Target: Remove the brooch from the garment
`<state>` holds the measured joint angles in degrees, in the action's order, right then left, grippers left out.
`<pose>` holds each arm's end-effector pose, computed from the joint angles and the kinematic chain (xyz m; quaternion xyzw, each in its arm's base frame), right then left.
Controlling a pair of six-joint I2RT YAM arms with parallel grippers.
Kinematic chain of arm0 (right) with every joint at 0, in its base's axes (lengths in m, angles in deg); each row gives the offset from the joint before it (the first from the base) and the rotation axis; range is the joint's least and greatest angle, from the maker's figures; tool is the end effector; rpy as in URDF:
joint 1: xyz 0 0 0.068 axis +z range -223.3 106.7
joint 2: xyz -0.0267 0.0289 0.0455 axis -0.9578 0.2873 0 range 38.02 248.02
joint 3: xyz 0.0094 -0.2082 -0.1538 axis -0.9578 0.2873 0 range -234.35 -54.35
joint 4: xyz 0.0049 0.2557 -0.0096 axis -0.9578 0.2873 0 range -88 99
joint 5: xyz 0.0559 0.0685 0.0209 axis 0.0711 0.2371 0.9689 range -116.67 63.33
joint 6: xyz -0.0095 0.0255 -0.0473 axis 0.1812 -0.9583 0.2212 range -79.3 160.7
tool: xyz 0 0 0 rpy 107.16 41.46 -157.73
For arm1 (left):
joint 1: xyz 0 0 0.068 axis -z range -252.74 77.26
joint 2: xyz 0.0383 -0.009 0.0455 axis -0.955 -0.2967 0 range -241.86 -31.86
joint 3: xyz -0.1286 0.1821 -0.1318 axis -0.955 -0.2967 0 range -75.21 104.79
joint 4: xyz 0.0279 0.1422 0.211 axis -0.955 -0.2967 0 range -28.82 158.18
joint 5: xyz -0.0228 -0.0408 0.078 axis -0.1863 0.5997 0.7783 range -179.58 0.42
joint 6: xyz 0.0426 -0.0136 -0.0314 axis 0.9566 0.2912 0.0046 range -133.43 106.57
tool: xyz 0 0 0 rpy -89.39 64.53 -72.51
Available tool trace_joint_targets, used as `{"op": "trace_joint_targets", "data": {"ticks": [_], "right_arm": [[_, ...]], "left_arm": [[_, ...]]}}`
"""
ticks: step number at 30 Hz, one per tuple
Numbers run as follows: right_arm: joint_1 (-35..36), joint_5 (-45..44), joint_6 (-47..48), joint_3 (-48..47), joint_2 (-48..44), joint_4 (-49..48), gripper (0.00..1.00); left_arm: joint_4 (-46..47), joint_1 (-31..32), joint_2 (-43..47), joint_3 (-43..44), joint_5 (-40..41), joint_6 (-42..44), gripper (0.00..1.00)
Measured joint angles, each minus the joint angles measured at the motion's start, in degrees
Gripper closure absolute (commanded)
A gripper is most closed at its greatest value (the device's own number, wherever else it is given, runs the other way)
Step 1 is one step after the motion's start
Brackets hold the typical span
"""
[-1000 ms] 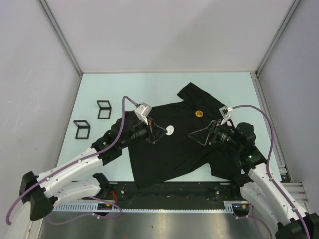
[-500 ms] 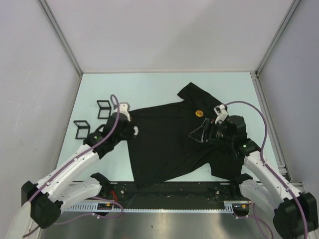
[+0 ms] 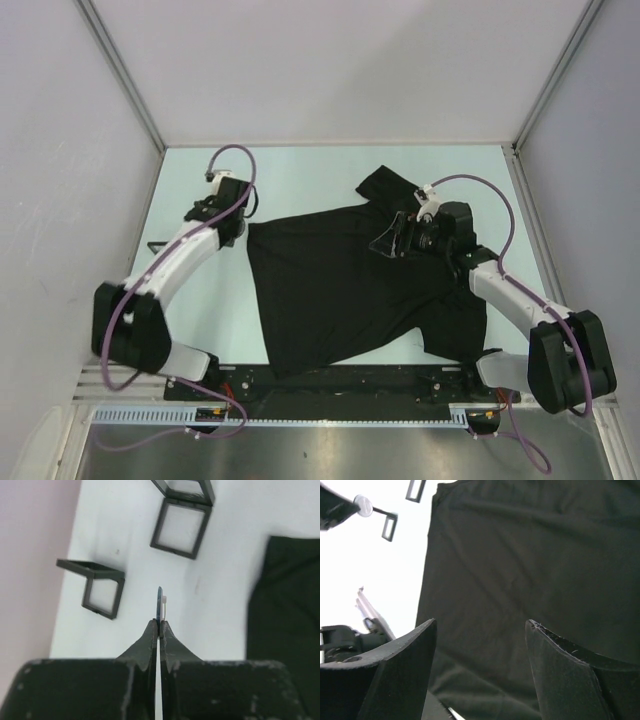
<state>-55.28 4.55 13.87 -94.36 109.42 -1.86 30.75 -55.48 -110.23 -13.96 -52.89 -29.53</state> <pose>0.2500 0.1013 0.2282 -0.0759 0.8318 0.4033 0.3738 0.2699 -0.0608 0.2607 -0.0867 0.9050 0.2043 0.3629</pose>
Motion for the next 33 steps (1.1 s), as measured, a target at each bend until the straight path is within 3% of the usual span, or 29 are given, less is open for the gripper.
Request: {"op": "trace_joint_targets", "data": {"ticks": [5,11,20,33], "right_arm": [[0.3,-2.3,1.7,1.0,-0.7,-1.0,0.25],[0.3,-2.4,2.0,2.9,-1.1,-2.3,0.25],[0.4,-4.0,2.7,4.1,-4.0,-2.5,0.25],[0.5,-5.1,3.2,4.4,-4.3,-2.5,0.25]], "left_arm": [[7.7,-1.2,-12.9,1.5,9.5,8.4,1.0],[14.4,-5.0,-23.5,5.4,13.4,14.3,1.0],[21.4,-7.8,-31.6,10.3,13.7,18.3,1.0],[20.8,-7.6,-37.2,13.4,13.3,18.6,1.0]]}}
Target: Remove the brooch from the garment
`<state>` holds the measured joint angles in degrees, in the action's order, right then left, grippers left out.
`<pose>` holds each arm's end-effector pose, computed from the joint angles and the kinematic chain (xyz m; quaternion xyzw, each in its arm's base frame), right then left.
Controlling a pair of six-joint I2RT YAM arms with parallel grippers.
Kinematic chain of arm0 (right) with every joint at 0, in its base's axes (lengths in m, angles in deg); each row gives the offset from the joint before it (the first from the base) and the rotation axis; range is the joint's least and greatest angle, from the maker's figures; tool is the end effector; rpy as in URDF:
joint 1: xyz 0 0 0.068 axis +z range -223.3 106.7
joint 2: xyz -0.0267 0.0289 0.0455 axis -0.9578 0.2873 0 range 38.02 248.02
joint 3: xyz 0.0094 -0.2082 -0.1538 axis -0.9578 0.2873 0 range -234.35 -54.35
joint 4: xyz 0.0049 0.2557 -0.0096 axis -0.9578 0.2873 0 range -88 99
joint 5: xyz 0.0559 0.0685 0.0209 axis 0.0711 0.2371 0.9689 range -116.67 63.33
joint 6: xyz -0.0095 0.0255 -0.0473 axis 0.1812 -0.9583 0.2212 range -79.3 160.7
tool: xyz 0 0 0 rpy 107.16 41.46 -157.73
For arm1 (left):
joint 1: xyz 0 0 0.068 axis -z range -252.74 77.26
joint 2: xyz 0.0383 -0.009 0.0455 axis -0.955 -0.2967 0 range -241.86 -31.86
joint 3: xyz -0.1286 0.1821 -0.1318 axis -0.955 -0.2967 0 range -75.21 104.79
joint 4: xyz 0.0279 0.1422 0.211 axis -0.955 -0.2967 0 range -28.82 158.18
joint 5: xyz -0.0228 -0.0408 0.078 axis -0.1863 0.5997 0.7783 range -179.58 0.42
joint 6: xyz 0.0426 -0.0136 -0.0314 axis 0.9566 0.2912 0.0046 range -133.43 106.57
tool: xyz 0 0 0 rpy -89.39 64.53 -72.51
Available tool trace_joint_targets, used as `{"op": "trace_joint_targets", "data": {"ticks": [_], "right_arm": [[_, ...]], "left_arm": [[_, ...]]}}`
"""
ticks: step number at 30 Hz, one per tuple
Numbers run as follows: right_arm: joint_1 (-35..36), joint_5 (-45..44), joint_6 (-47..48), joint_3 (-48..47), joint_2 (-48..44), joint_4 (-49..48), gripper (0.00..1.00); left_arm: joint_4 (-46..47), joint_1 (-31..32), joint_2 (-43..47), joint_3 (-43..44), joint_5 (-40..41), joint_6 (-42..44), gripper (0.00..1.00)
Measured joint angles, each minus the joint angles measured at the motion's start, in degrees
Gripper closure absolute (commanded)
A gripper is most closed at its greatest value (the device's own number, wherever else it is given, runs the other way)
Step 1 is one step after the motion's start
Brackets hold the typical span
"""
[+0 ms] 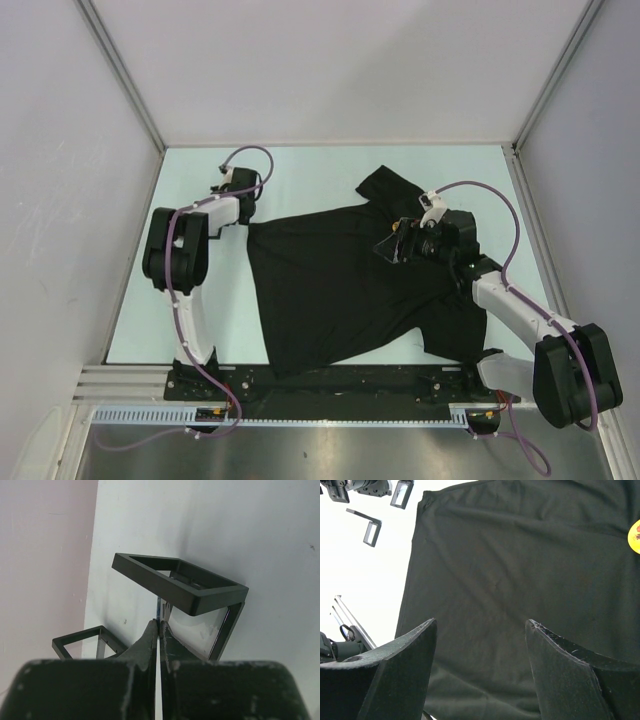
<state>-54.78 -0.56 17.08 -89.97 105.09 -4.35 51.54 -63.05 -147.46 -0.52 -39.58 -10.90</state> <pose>0.2365 0.0962 0.2246 -0.0846 0.8266 0.3659 0.4192 0.3992 -0.0396 0.1450 -0.0248 0.8778 0.3892 0.2782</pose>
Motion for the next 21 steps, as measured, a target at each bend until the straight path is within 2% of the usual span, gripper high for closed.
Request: {"op": "trace_joint_targets", "data": {"ticks": [21], "right_arm": [[0.1,-0.2,0.2,0.0,0.7,0.0,0.25]], "left_arm": [[-1.1,1.7,-2.9,0.8,3.0,0.0,0.99]]}}
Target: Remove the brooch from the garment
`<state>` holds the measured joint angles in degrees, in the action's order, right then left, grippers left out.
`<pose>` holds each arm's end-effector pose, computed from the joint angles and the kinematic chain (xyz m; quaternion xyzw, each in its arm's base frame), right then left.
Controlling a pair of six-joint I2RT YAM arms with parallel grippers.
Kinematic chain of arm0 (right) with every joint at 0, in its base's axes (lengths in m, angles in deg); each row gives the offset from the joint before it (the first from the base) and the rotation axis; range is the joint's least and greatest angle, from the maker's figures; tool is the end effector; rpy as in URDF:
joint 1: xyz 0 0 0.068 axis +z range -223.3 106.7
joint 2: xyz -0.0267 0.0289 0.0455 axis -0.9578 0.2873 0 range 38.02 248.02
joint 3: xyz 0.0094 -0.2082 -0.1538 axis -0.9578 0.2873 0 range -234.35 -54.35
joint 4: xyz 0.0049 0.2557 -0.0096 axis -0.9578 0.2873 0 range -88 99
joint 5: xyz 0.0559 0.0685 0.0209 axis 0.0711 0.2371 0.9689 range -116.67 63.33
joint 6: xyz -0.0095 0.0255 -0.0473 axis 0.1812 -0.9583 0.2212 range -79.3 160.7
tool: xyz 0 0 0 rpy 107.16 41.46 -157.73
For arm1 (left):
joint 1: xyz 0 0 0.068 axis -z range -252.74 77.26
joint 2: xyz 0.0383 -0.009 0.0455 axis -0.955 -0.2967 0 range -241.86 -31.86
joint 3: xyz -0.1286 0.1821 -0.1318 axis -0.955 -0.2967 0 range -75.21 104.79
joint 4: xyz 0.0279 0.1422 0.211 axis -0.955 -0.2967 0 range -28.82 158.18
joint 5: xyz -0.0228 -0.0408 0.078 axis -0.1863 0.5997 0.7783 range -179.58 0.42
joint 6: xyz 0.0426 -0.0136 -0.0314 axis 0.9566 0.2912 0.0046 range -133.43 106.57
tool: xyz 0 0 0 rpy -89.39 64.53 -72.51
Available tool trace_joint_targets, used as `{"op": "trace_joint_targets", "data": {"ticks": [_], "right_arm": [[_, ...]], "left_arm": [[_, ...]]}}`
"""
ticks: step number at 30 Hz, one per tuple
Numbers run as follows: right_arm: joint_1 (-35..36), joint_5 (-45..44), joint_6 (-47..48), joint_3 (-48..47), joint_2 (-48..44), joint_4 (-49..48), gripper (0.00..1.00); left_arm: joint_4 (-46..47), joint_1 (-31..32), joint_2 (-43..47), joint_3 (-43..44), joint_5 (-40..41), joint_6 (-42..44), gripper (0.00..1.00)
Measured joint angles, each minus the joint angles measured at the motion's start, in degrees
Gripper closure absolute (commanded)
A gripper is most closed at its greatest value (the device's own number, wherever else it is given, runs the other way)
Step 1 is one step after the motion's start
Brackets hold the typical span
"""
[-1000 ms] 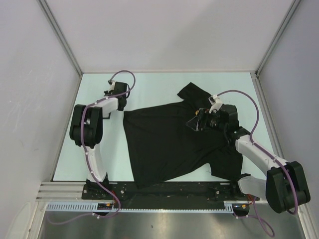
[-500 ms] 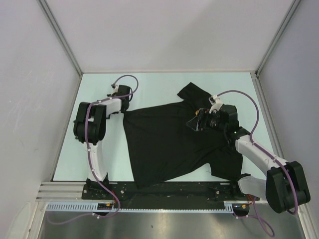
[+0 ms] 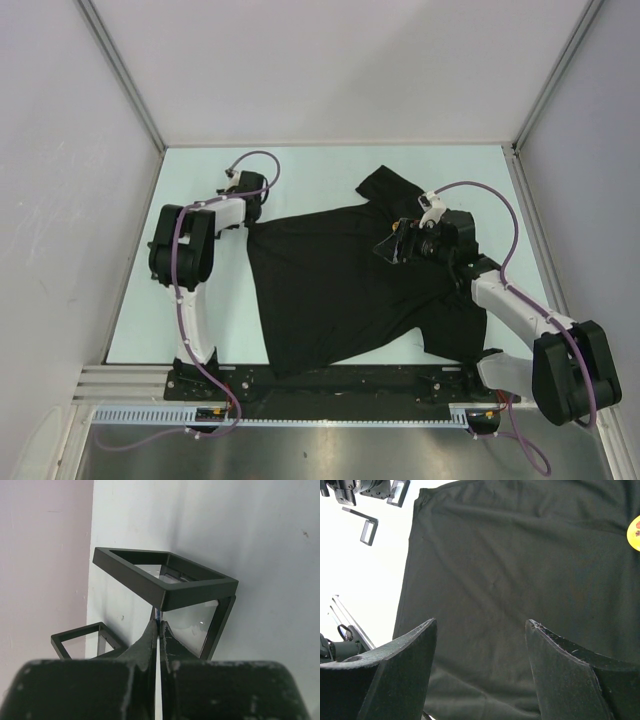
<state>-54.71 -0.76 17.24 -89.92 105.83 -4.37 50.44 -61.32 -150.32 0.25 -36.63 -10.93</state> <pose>0.2377 0.0968 0.2213 -0.0839 0.8302 0.3630 0.4147 0.3995 -0.0508 0.1299 -0.0069 0.8733 0.4125 0.2590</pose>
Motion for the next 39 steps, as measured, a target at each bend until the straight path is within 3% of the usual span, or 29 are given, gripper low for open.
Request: {"op": "trace_joint_targets", "data": {"ticks": [2,11,16,19,21,24,31,34,39], "right_arm": [[0.0,0.0,0.0,0.0,0.1,0.0,0.25],[0.0,0.0,0.0,0.0,0.4,-0.1,0.25],[0.0,0.0,0.0,0.0,0.7,-0.1,0.25],[0.0,0.0,0.0,0.0,0.9,-0.1,0.25],[0.1,-0.1,0.2,0.0,1.0,-0.1,0.25],[0.2,-1.1,0.4,0.0,1.5,-0.2,0.25],[0.2,-4.4,1.3,-0.1,3.0,2.4,0.24],[0.2,-7.3,1.5,-0.4,2.1,6.2,0.24],[0.9,-16.1,-0.1,-0.6,-2.9,15.1,0.24]], "left_arm": [[0.0,0.2,0.0,0.0,0.0,0.0,0.99],[-0.3,1.0,0.0,0.0,-0.2,0.1,0.73],[-0.5,1.0,0.0,0.0,-0.2,0.0,0.68],[-1.3,1.2,0.0,0.0,-0.2,-0.4,0.6],[-2.4,1.6,0.4,0.0,-0.4,-0.8,0.46],[-4.4,2.6,2.4,0.0,-2.2,-2.1,0.34],[-8.9,5.3,12.9,0.2,-12.7,-5.5,0.27],[-11.0,6.6,16.7,1.4,-21.1,-7.6,0.08],[-11.5,7.8,23.9,2.4,-40.0,-12.0,0.1]]}}
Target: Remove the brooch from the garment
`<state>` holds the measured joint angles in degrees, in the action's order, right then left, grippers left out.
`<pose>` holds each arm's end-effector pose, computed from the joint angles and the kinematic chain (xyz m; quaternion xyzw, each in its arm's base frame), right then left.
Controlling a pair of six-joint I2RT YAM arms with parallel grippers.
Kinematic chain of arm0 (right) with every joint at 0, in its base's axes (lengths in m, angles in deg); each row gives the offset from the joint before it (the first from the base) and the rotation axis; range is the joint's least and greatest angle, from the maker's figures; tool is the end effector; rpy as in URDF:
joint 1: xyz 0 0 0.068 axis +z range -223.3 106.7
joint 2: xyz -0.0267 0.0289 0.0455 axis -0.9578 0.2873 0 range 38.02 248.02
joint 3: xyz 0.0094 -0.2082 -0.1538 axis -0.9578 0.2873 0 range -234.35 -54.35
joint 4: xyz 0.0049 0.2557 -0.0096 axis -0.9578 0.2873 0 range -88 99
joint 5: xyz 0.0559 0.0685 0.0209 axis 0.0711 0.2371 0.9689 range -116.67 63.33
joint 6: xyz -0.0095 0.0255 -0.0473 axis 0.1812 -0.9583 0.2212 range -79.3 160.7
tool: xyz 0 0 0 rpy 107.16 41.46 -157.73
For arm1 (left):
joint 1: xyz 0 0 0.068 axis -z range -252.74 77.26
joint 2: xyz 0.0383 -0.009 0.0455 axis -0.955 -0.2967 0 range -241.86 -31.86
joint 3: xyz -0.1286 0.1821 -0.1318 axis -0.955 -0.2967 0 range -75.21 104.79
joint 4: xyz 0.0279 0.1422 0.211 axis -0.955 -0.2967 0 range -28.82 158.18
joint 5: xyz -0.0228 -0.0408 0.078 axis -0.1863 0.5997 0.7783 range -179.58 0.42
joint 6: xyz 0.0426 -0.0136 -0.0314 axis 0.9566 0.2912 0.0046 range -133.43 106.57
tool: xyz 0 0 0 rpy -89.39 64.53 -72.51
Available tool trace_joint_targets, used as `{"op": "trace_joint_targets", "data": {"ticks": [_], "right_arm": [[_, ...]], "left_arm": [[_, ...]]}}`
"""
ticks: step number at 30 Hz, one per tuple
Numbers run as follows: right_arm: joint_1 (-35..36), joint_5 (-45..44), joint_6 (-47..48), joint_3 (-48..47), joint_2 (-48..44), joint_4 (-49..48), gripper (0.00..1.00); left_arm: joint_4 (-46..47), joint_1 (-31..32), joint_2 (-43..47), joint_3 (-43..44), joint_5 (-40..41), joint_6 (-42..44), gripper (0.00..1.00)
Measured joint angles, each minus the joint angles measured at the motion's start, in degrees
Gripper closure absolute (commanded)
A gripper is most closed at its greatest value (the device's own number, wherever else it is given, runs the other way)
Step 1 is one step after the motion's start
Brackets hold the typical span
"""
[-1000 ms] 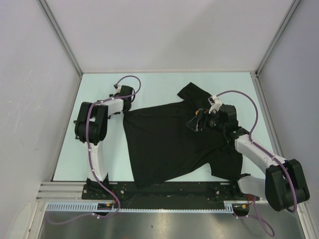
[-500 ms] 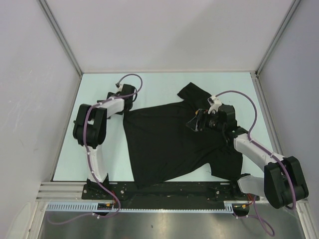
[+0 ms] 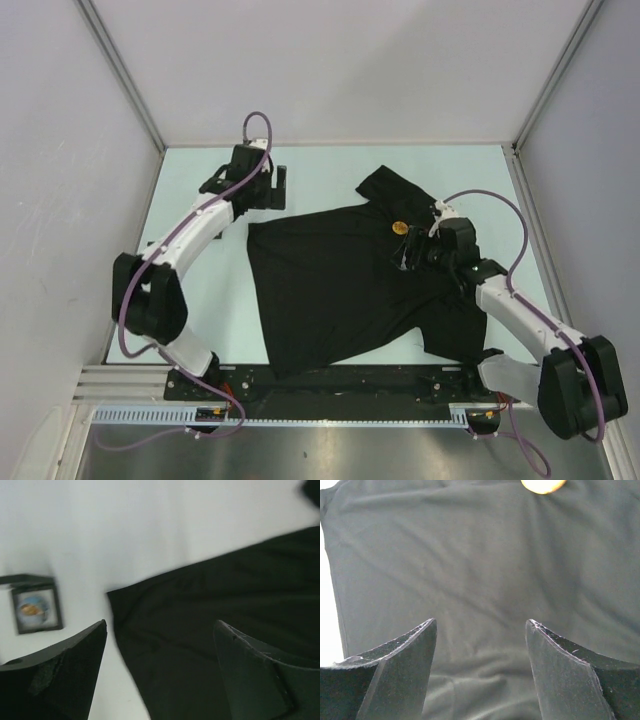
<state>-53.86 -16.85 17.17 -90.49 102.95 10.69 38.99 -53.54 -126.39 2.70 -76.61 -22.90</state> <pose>0.2242 0.0857 0.2102 -0.0060 0.8943 0.2330 0.3820 0.3450 -0.1113 0.2728 0.0357 0.9209 0.0089 0.3881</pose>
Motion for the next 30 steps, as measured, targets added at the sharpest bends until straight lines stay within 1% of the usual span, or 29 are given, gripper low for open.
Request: {"op": "trace_joint_targets", "data": {"ticks": [5,7,10,14,15,16,17,18,19,20,21,24,27,30], "right_arm": [[1.9,-6.9,-5.0,-1.5,-3.3,6.8,0.25],[2.7,-9.6,-7.3,-3.5,-3.1,9.1,0.25],[4.0,-13.5,-10.9,-6.1,-1.9,9.6,0.26],[4.6,-19.0,-18.3,-8.5,2.5,7.9,0.37],[4.3,-20.5,-20.4,-8.8,4.0,7.4,0.37],[4.1,-21.6,-22.0,-9.0,5.1,7.0,0.38],[3.7,-22.8,-23.8,-9.0,6.4,6.4,0.41],[3.2,-23.8,-25.7,-9.2,8.0,5.6,0.46],[2.7,-24.4,-26.8,-9.2,9.2,4.9,0.52],[1.9,-24.6,-27.8,-9.4,10.5,3.8,0.53],[1.1,-24.9,-28.5,-9.6,11.8,2.9,0.55],[-1.7,-26.4,-30.2,-10.6,14.7,-0.2,0.57],[-4.5,-28.6,-31.1,-11.2,16.4,-4.1,0.57],[-6.6,-29.8,-30.9,-11.6,17.7,-8.0,0.57]], "left_arm": [[3.5,0.2,6.3,-0.6,-16.4,-3.5,0.15],[4.9,0.3,7.1,-0.6,-21.4,-4.6,0.16],[6.4,1.5,6.9,-1.5,-25.9,-5.8,0.19],[6.5,6.0,5.2,-2.1,-29.1,-6.6,0.21],[6.7,7.1,4.8,-2.2,-29.8,-6.7,0.21],[7.2,8.2,4.6,-2.7,-30.1,-7.0,0.24],[7.6,9.3,4.6,-3.3,-30.4,-7.1,0.26],[8.1,10.3,4.6,-4.0,-30.9,-7.4,0.3],[8.4,11.0,4.5,-4.4,-31.3,-7.6,0.32],[8.9,11.4,4.3,-4.6,-31.4,-8.0,0.35],[9.5,11.8,3.8,-4.7,-31.5,-8.3,0.4],[11.8,12.6,0.8,-4.4,-31.3,-9.2,0.45],[13.3,13.4,-4.7,-2.3,-30.6,-10.7,0.45],[13.7,15.3,-11.4,2.2,-29.1,-11.5,0.39]]}}
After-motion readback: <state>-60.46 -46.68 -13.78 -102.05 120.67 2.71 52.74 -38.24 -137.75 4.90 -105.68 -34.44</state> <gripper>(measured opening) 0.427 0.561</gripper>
